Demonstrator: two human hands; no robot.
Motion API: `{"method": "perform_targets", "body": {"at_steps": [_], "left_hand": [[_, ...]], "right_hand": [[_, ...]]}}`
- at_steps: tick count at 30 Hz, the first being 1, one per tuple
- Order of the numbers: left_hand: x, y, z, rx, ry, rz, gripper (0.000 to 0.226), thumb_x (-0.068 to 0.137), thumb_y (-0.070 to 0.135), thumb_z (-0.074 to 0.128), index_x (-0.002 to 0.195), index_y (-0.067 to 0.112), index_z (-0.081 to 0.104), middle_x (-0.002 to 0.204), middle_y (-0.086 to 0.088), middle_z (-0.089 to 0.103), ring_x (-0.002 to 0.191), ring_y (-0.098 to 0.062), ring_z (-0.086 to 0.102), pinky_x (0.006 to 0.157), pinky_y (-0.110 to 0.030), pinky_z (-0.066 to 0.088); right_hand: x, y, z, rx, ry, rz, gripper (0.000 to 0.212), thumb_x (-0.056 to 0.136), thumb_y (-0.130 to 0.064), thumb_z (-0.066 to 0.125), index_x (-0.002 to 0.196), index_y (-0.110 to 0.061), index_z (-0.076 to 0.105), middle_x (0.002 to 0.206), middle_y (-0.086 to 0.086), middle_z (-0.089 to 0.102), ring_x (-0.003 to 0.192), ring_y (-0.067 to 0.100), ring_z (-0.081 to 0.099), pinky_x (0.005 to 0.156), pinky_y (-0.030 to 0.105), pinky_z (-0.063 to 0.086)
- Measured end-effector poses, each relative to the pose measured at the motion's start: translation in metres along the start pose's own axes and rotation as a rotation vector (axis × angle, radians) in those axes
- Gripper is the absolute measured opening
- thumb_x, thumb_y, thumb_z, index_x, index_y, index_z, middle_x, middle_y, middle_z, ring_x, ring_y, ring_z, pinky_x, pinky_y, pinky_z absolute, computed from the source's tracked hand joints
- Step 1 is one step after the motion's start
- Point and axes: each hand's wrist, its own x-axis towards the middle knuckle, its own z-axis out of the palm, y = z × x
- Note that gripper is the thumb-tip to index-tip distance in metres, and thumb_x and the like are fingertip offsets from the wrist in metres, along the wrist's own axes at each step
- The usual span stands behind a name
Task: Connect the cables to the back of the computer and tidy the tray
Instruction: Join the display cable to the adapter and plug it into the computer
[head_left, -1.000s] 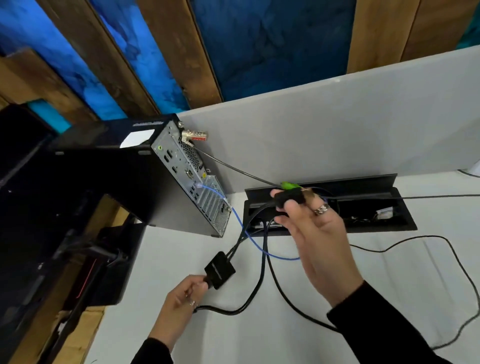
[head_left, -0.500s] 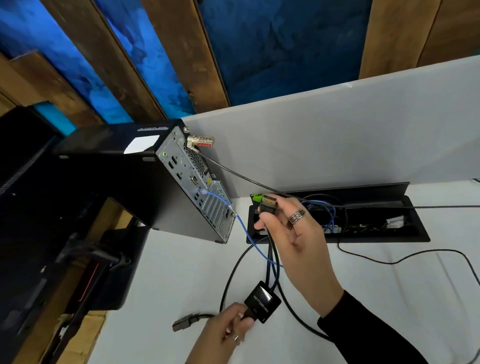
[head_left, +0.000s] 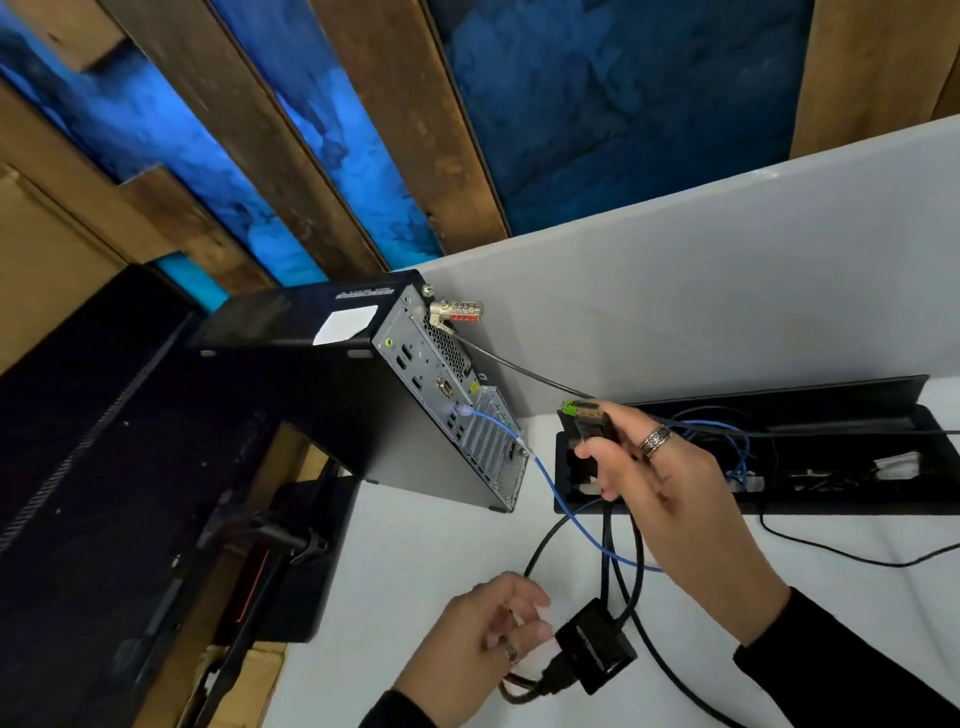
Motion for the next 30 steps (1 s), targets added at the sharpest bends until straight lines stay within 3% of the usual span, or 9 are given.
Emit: {"method": "perform_targets", "body": {"at_steps": [3,7,13,17,20,22,24,27,30], "left_hand": [[0.006,0.021,-0.032,0.078,0.157,0.131,0.014,0.087,0.03,0.063,0.096,0.04,0.058,0.091,0.017,0.063,0.08,-0.004,0.058,0.083,-0.022,0.048],[0.016,0.055,-0.085,0.233,0.496,0.343,0.013,0.085,0.04,0.053,0.092,0.035,0.062,0.093,0.014,0.064,0.085,-0.008,0.059,0.076,-0.019,0.046],[0.046,0.095,-0.145,0.632,0.909,0.494,0.018,0.091,0.028,0.047,0.099,0.02,0.06,0.096,0.007,0.056,0.093,-0.017,0.047,0.079,-0.035,0.035],[0.077,0.092,-0.167,0.68,0.859,0.422,0.03,0.092,0.037,0.041,0.108,0.02,0.059,0.111,0.0,0.059,0.106,-0.015,0.045,0.089,-0.031,0.027],[0.094,0.089,-0.178,0.689,0.76,0.422,0.039,0.091,0.044,0.037,0.114,0.02,0.059,0.116,0.002,0.061,0.11,-0.017,0.05,0.097,-0.033,0.034],[0.099,0.088,-0.18,0.668,0.73,0.417,0.044,0.091,0.046,0.035,0.118,0.021,0.058,0.117,0.003,0.061,0.111,-0.014,0.05,0.094,-0.02,0.035],[0.102,0.087,-0.18,0.662,0.751,0.386,0.045,0.09,0.048,0.032,0.12,0.026,0.057,0.12,0.005,0.061,0.114,-0.011,0.048,0.087,-0.014,0.032],[0.102,0.085,-0.176,0.653,0.808,0.348,0.047,0.088,0.051,0.03,0.12,0.031,0.057,0.12,0.008,0.061,0.115,-0.012,0.049,0.088,-0.027,0.037],[0.103,0.083,-0.175,0.628,0.839,0.343,0.046,0.088,0.051,0.029,0.119,0.032,0.057,0.12,0.009,0.062,0.115,-0.012,0.05,0.089,-0.028,0.038]], "right_hand": [[0.004,0.001,0.003,-0.004,-0.067,-0.029,0.026,0.091,-0.018,0.048,0.113,-0.015,0.062,0.074,-0.034,0.057,0.069,-0.008,0.055,0.065,0.001,0.037],[0.01,0.0,0.011,0.062,-0.146,0.03,0.034,0.09,-0.024,0.042,0.118,-0.02,0.06,0.081,-0.03,0.057,0.077,-0.006,0.056,0.073,0.004,0.037],[0.034,-0.005,0.009,0.3,-0.355,0.276,0.025,0.099,-0.017,0.037,0.102,-0.026,0.059,0.058,-0.023,0.054,0.057,-0.001,0.042,0.059,0.008,0.037],[0.05,-0.006,0.01,0.443,-0.454,0.36,0.02,0.096,-0.015,0.046,0.097,-0.022,0.064,0.071,-0.007,0.053,0.062,0.007,0.042,0.059,0.012,0.038],[0.059,-0.005,0.01,0.612,-0.525,0.435,0.017,0.093,-0.01,0.048,0.093,-0.015,0.064,0.078,0.007,0.046,0.065,0.01,0.044,0.062,0.018,0.042],[0.065,-0.006,0.012,0.641,-0.562,0.465,0.012,0.088,-0.012,0.053,0.089,-0.015,0.065,0.074,0.003,0.047,0.064,0.011,0.047,0.062,0.022,0.046],[0.071,-0.005,0.013,0.632,-0.53,0.516,0.008,0.082,-0.017,0.059,0.089,-0.017,0.064,0.073,0.0,0.049,0.061,0.012,0.05,0.059,0.026,0.05],[0.08,-0.003,0.01,0.608,-0.452,0.572,0.009,0.081,-0.021,0.062,0.089,-0.019,0.056,0.066,0.0,0.051,0.051,0.014,0.05,0.051,0.028,0.048],[0.092,-0.007,-0.002,0.514,-0.324,0.514,0.009,0.086,-0.021,0.059,0.092,-0.021,0.053,0.056,-0.001,0.051,0.04,0.009,0.039,0.04,0.02,0.037]]}}
